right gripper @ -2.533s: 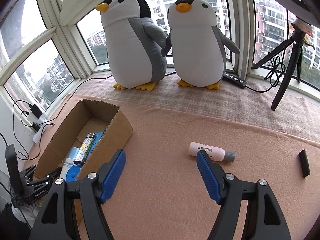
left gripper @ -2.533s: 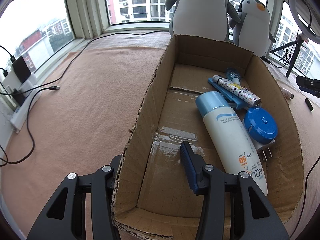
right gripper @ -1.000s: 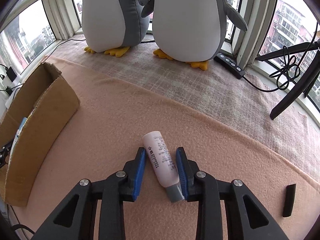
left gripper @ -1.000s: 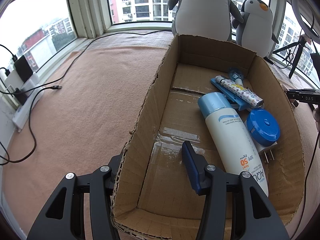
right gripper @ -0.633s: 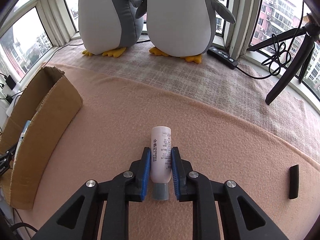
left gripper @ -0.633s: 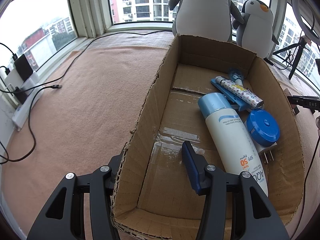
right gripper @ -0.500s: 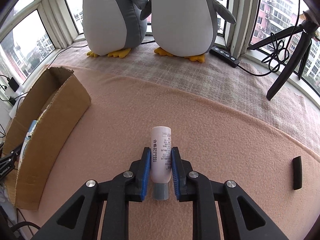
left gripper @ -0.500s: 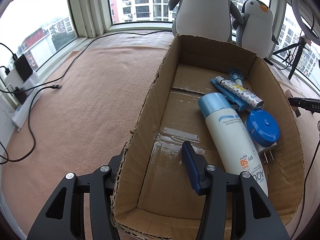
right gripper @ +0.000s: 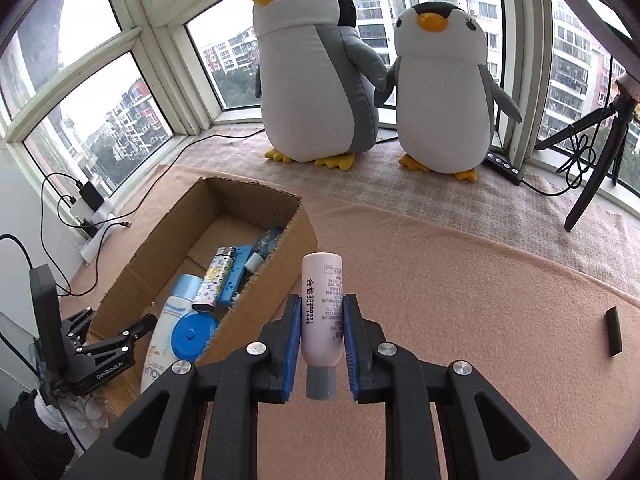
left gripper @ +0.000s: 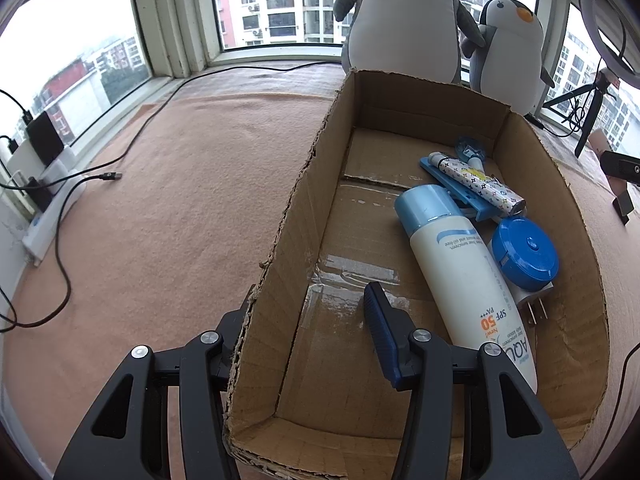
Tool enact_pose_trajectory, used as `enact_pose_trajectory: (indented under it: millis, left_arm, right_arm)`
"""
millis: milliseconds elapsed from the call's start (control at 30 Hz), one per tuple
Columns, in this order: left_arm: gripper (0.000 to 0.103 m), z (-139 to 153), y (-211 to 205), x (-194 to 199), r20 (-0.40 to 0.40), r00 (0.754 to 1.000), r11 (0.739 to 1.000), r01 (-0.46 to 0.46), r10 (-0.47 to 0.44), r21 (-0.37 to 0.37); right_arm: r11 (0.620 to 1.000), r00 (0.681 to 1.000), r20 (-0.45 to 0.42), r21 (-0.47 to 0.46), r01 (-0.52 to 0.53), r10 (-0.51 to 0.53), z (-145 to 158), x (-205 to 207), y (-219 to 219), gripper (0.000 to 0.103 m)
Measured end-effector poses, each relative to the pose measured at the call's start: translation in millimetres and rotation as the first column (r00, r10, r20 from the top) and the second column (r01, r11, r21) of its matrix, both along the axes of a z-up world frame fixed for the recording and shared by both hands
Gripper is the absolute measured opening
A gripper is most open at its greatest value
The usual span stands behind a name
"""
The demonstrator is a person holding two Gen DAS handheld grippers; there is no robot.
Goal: Organize rigid objects
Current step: 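Carry the lotion bottle into the box and open the right gripper, then withdraw the right gripper from the box toward the black cylinder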
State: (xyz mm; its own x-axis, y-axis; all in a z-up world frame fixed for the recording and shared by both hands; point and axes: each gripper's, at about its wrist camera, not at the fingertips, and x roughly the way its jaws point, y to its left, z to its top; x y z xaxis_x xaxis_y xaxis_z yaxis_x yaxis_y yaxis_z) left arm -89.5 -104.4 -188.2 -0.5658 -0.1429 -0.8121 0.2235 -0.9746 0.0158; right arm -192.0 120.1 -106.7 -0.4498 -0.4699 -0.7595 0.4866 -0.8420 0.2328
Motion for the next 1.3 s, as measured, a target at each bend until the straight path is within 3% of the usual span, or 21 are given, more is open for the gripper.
enact_pose_trajectory:
  millis: [233,633,700,767,800,967,1300]
  left_arm:
    - [0.05,0,0,0,-0.002,1.0,1.0,0.0,0.0,0.001]
    - [0.05,0,0,0,-0.003,1.0,1.0,-0.002,0.002,0.001]
    - [0.05,1,0,-1,-0.003,1.0,1.0,-0.003,0.003,-0.001]
    - [0.05,1,0,-1,-0.002,1.0,1.0,-0.002,0.002,-0.003]
    - [0.05,1,1,-1,-0.003,1.0,1.0,-0.003,0.003,-0.004]
    - [0.05,1,2,-1,-0.003,1.0,1.0,-0.003,0.003,-0.006]
    - [0.05,0,2,-1,-0.002,1.0,1.0,-0.003,0.003,-0.013]
  right_arm:
    - [0.997,0.998,-0.014,-0.047,-0.068,0.067,17,18,-40,0.018]
    - [0.979,0.98,0.016,-0.048,-0.197,0.198,0,34,-96,0.018]
    - [0.979,0.98,0.003,-0.034,-0.201,0.201,0,37,-101,0.024]
    - [0.979,0.98,-0.012,-0.04,-0.199,0.199,2,39,-101,0.055]
    - [0.98,0.981,-0.024,-0.043,-0.193,0.192,4,40,-100,0.058]
    - [0.985,0.986,-0.035,-0.046,-0.164,0.162,6,37,-96,0.067]
    - [0.992,0.993,-0.037,-0.047,-0.113,0.111,6,26,-77,0.068]
